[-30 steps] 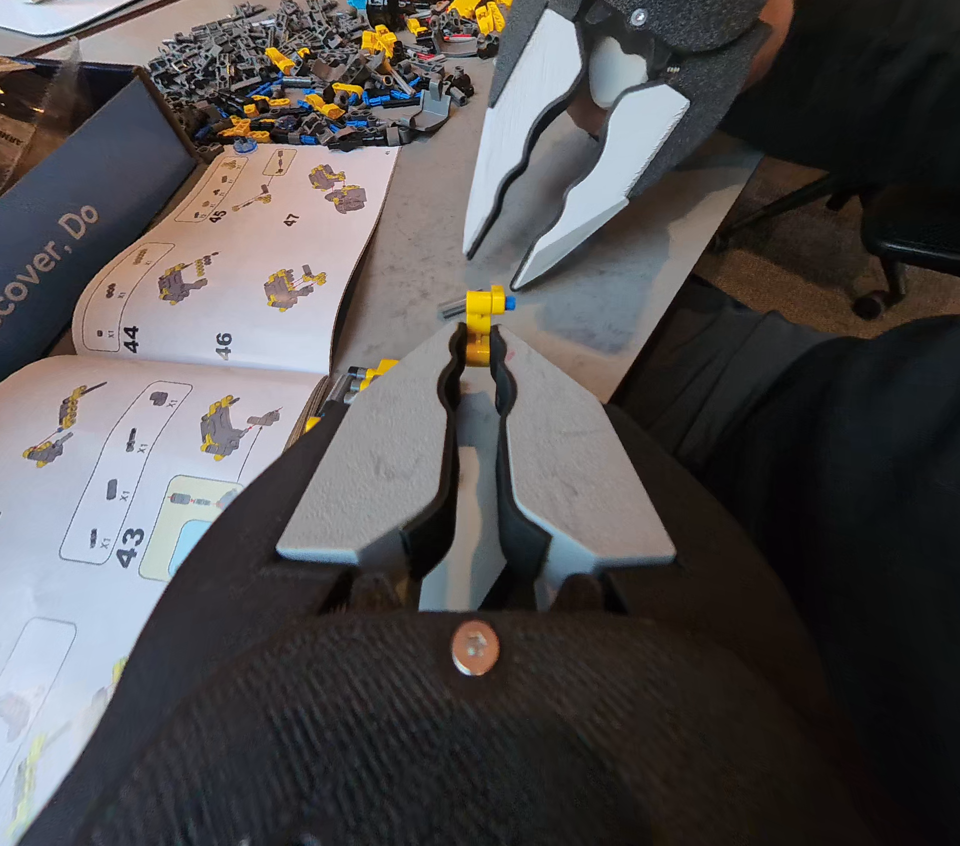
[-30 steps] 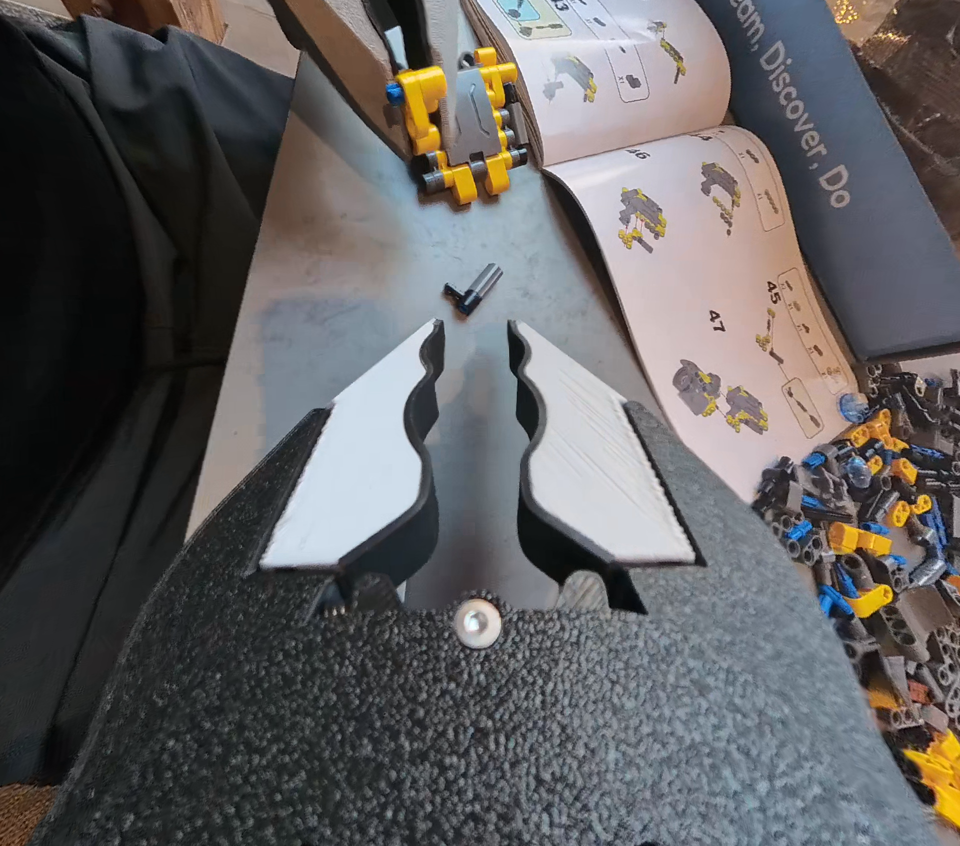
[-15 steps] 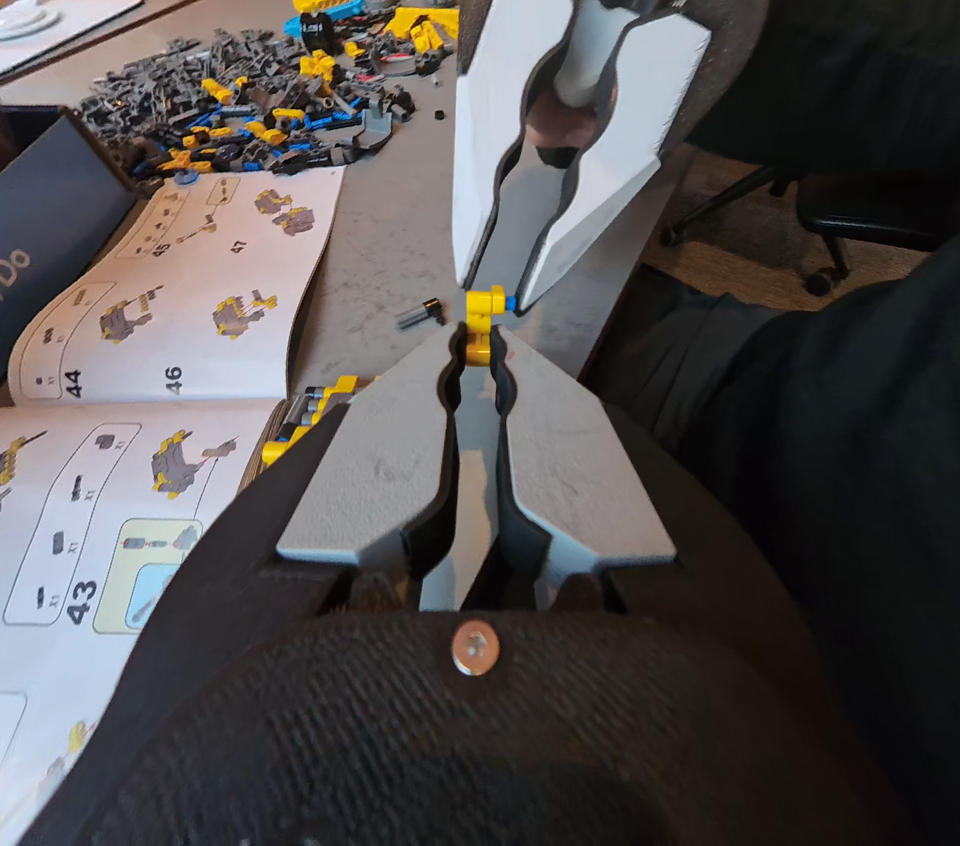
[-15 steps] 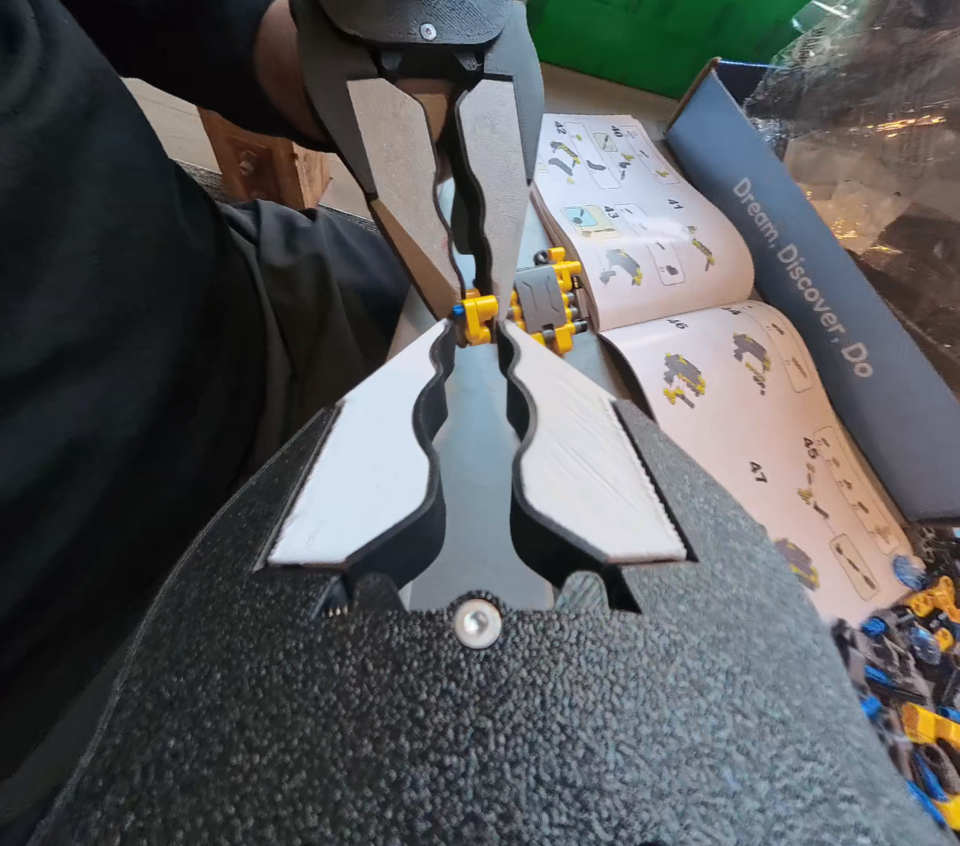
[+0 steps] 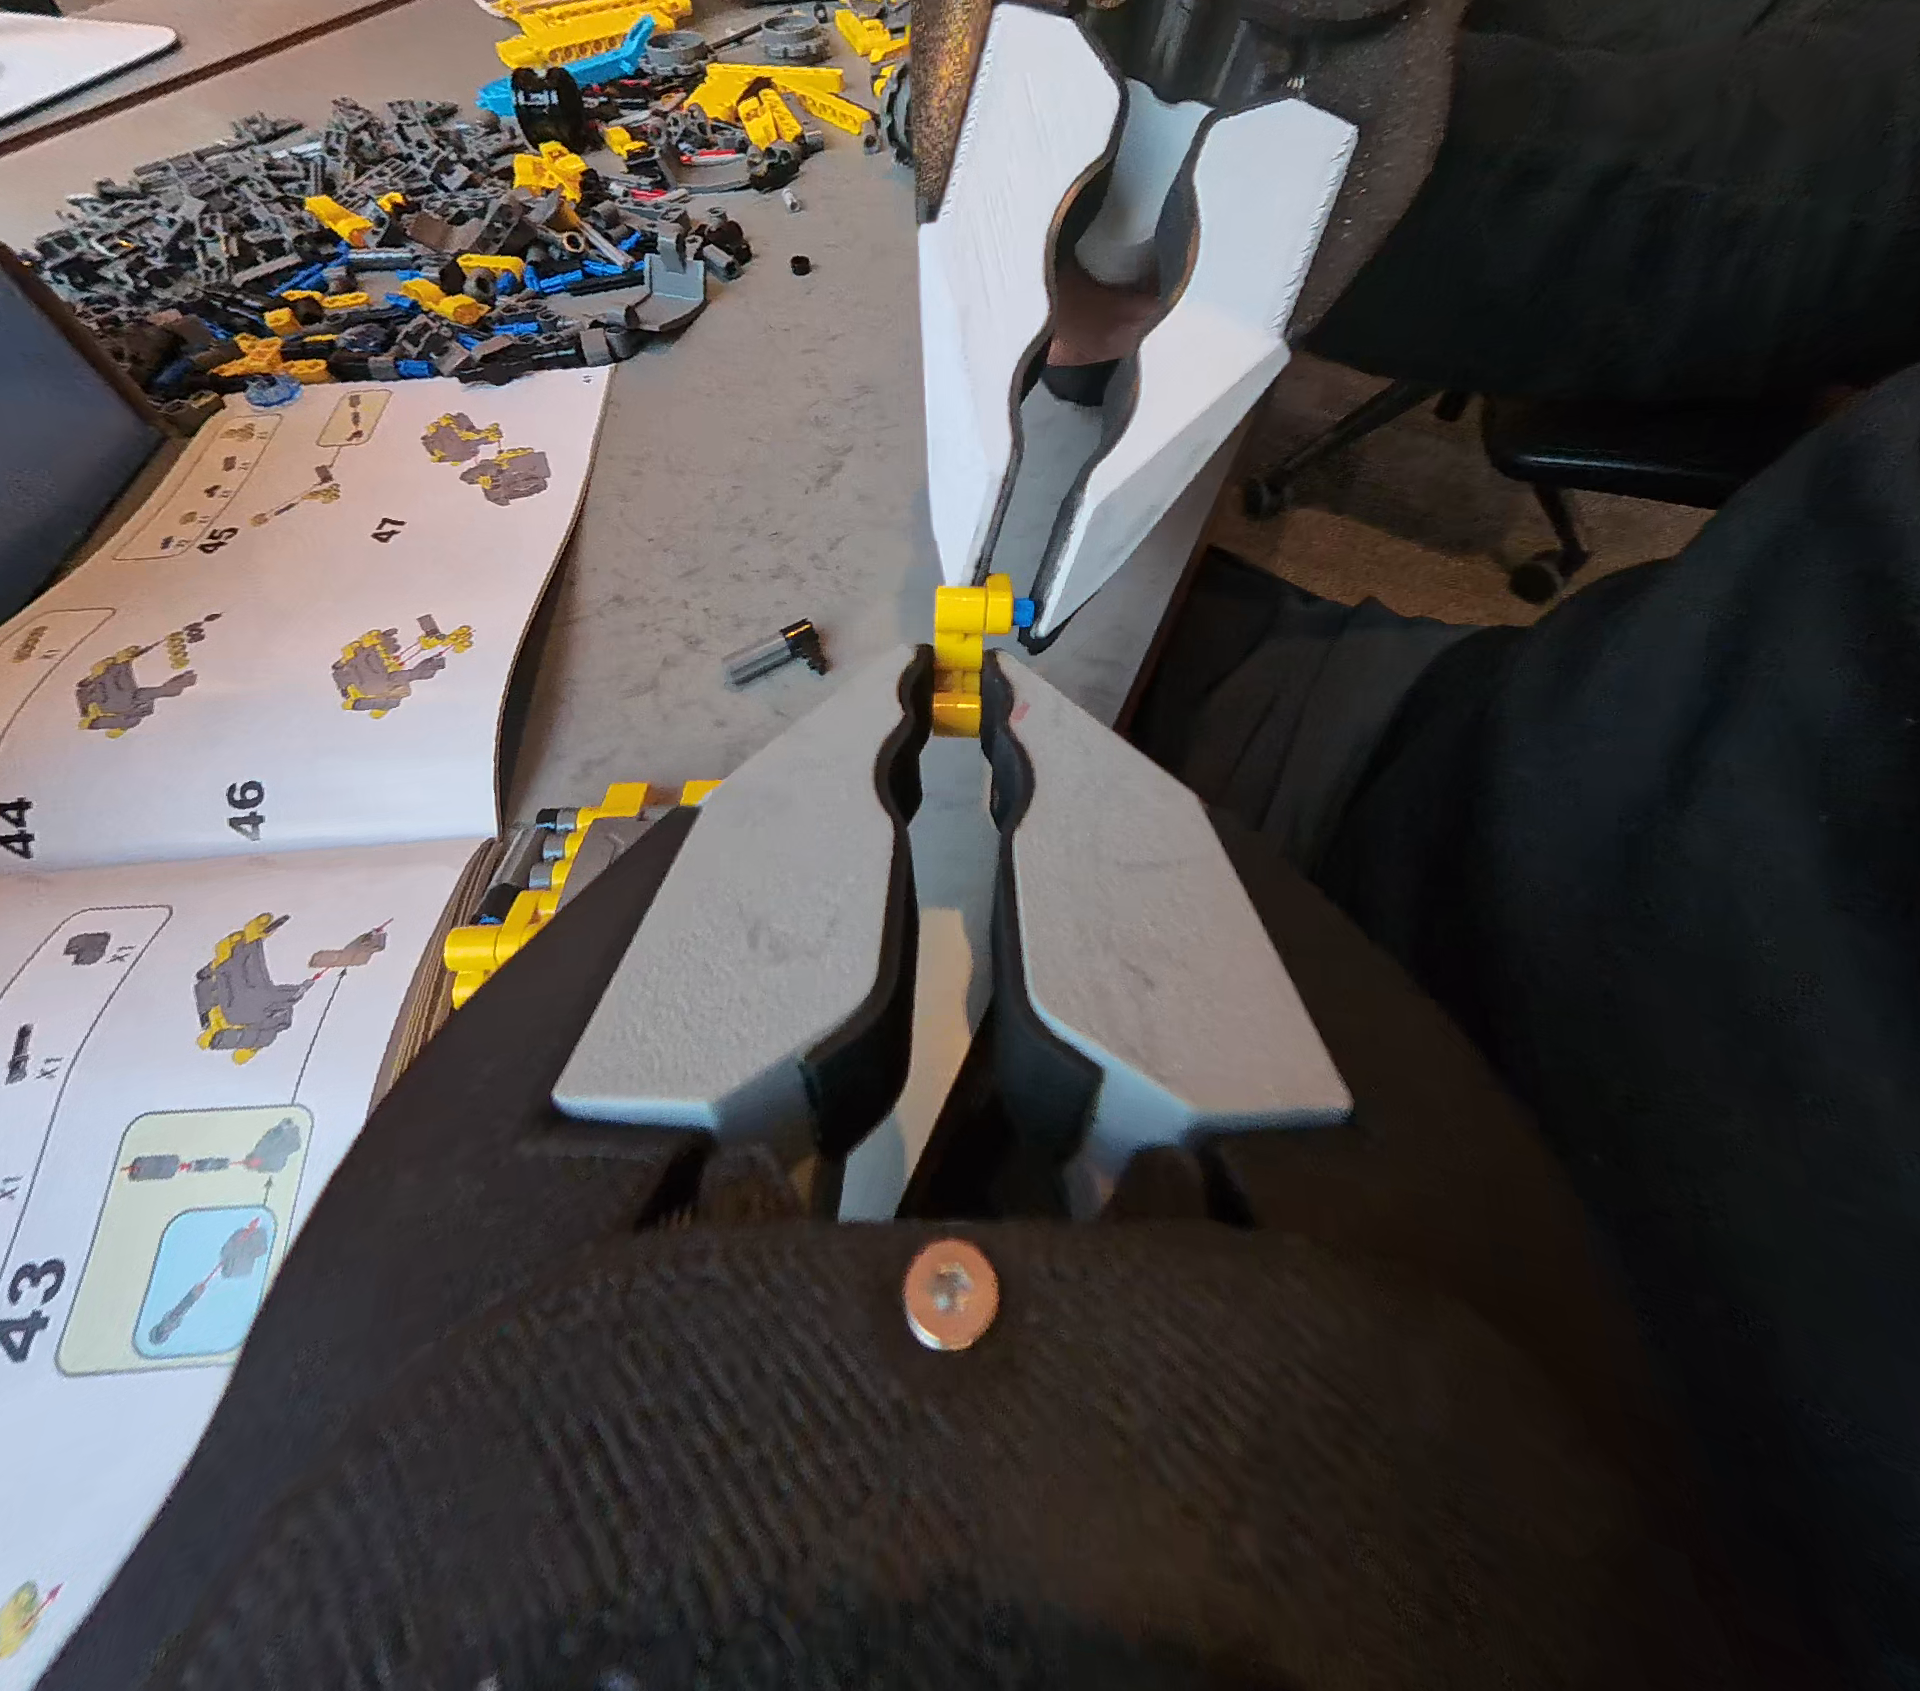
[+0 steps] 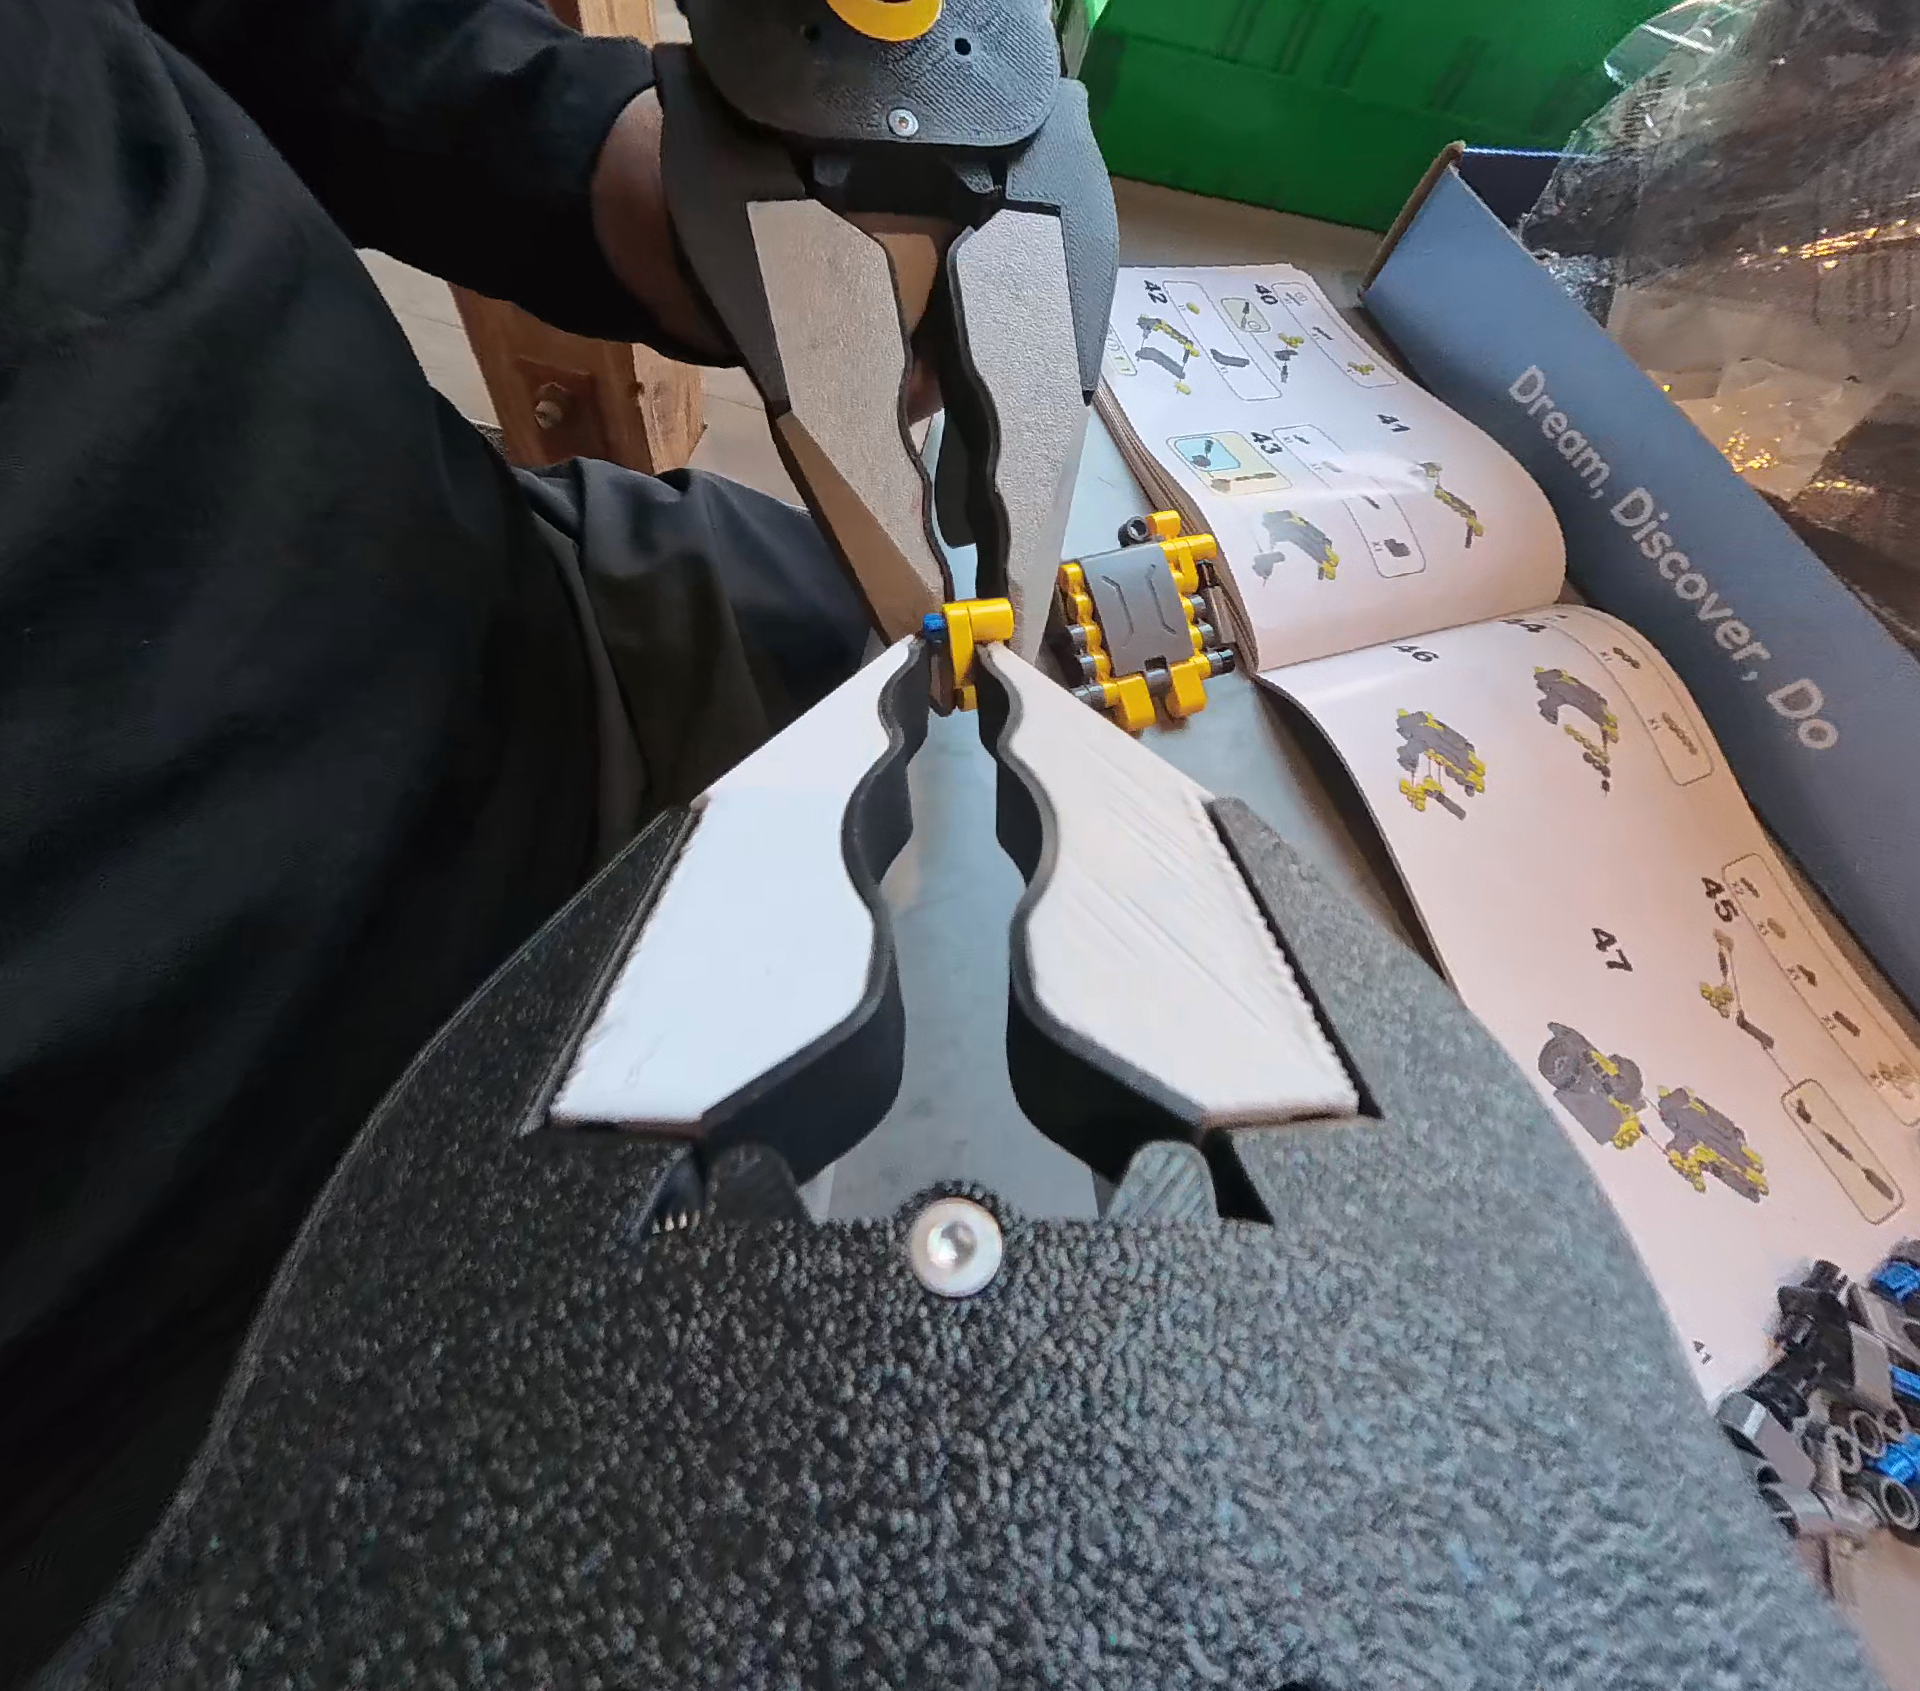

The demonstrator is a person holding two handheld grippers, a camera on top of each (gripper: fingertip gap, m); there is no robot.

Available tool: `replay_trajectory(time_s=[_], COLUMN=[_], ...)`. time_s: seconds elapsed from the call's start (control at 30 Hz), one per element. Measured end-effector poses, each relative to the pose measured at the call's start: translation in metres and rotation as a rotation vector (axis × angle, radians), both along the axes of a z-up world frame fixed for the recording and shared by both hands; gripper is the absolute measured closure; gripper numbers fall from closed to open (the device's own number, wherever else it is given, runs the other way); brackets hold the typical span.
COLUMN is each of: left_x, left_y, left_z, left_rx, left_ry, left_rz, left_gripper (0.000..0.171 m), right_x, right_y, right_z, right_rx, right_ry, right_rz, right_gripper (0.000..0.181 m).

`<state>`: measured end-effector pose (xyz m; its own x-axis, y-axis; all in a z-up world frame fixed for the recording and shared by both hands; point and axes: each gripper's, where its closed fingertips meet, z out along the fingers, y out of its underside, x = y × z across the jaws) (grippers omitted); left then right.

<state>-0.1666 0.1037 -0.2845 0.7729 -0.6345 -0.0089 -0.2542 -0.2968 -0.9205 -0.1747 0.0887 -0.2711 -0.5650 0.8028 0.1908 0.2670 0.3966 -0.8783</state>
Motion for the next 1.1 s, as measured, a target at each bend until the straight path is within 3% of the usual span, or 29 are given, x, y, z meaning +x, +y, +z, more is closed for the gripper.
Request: replay_trajectory(time_s=[1.1], left_x=[-0.0027], left_y=[0.005], left_z=[-0.0065], left_rx=[0.002], left_ry=[-0.054], left_rz=[0.025], left_gripper=[0.166], right_x=[-0.0038], right_y=[0.0056], right_z=[-0.0058], right_rx=[-0.037], right_ry=[-0.007], right_rz=[0.002], right_gripper=[0.177])
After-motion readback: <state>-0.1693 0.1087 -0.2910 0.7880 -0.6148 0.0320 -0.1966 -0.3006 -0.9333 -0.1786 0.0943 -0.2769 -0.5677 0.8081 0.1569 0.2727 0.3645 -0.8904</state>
